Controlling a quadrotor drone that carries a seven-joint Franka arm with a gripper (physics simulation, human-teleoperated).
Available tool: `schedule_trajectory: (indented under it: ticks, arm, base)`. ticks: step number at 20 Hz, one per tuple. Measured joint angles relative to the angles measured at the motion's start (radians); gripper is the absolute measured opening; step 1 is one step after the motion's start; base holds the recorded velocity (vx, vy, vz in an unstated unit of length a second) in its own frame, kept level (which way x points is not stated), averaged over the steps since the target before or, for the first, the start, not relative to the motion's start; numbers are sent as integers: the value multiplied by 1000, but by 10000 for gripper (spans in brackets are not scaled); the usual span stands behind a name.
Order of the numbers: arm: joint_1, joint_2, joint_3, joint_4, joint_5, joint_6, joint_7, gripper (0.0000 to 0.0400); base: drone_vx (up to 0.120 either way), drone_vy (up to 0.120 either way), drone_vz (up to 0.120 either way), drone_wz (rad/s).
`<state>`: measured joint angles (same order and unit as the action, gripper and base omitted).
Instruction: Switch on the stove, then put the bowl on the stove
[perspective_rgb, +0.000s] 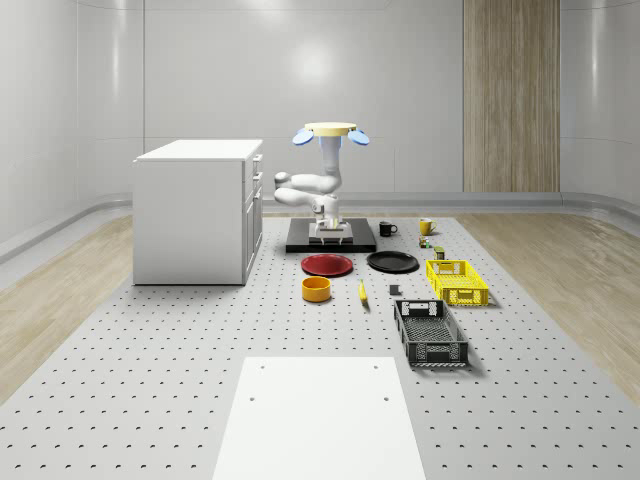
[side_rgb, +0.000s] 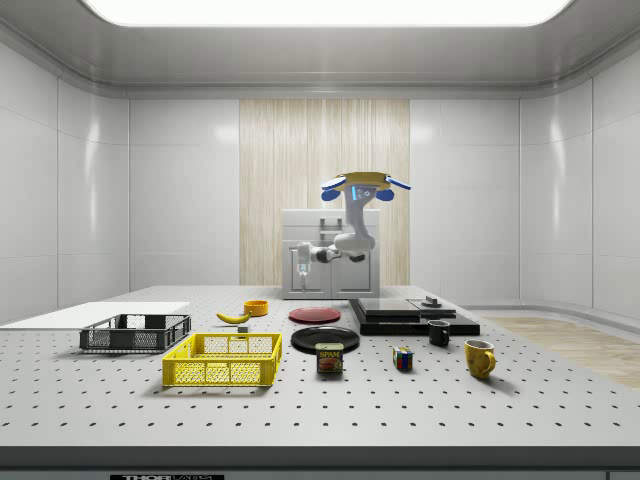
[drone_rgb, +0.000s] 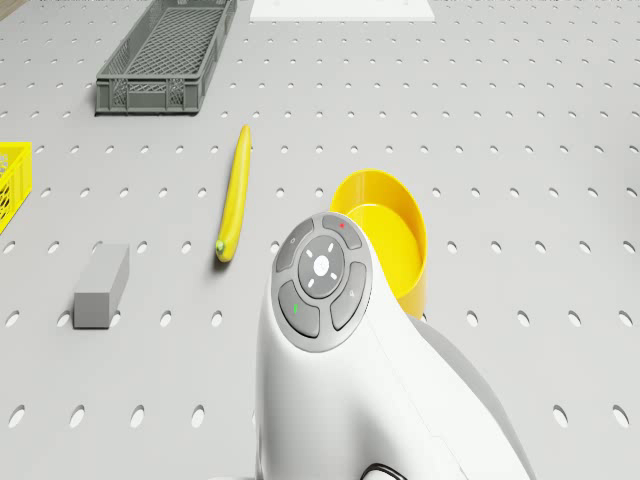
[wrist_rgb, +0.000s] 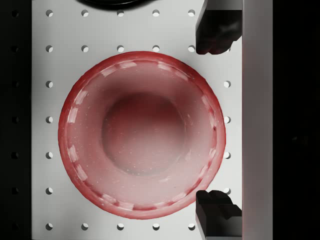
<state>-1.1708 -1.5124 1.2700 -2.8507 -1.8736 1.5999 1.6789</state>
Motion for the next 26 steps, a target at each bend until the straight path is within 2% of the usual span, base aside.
schedule_trajectory:
  ticks: [23, 26]
  arm:
    - [-2, -7, 1, 0, 3, 7, 2, 400]
    - [-3, -8, 1, 0, 3, 7, 2, 400]
  base:
    - [120, 0, 0, 0]
    - [120, 0, -93, 0]
